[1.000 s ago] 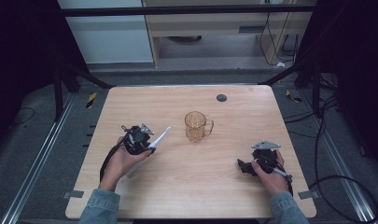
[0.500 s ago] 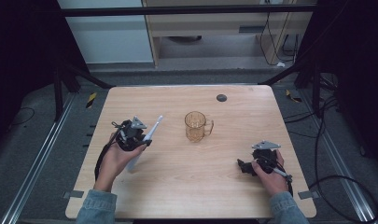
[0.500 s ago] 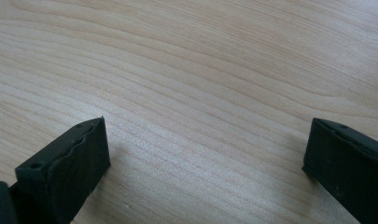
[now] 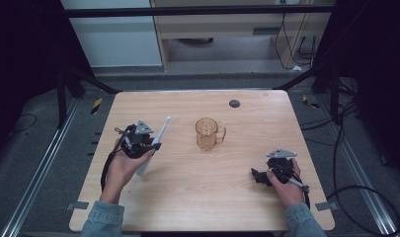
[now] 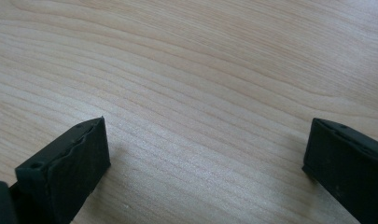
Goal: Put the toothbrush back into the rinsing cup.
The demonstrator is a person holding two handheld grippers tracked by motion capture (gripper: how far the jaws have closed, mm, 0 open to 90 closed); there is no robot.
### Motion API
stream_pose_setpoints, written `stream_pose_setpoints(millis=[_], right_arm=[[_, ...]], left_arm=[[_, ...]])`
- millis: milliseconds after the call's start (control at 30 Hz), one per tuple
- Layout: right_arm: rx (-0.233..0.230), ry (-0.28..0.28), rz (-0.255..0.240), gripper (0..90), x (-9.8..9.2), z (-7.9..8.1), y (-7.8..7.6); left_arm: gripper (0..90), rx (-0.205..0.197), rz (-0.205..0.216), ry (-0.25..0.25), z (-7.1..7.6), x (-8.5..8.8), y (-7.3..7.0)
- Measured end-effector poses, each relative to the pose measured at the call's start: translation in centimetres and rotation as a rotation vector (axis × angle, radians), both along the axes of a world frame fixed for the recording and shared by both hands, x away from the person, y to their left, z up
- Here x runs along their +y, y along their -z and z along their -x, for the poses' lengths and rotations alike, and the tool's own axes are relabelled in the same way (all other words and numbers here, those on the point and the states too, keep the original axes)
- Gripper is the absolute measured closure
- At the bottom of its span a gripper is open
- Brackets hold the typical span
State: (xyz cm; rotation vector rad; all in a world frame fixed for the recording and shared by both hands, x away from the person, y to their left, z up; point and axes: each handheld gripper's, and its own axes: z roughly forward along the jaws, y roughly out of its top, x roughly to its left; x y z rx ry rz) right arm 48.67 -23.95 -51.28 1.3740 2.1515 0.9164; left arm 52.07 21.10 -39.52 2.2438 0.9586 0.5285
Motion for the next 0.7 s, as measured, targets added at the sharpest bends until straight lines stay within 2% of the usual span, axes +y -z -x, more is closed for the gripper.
stream_pose_setpoints(millis=[167,400,700], right_arm=[[-0.001,0.004,0.000,0.3,0.1,-0.1,0.0],[-0.002,0.002,0.001,0.3,0.1,-0.2,0.0],[-0.001,0.002,0.001,0.3,0.1,-0.2,0.0]], left_arm=[[67.4,0.005,0.024,0.013,-0.4,-0.5,-0.2],[67.4,-0.014,0.030,0.017,-1.2,-1.5,-0.9],[67.4,-0.027,0.009,0.046,-2.2,-3.2,-2.2]])
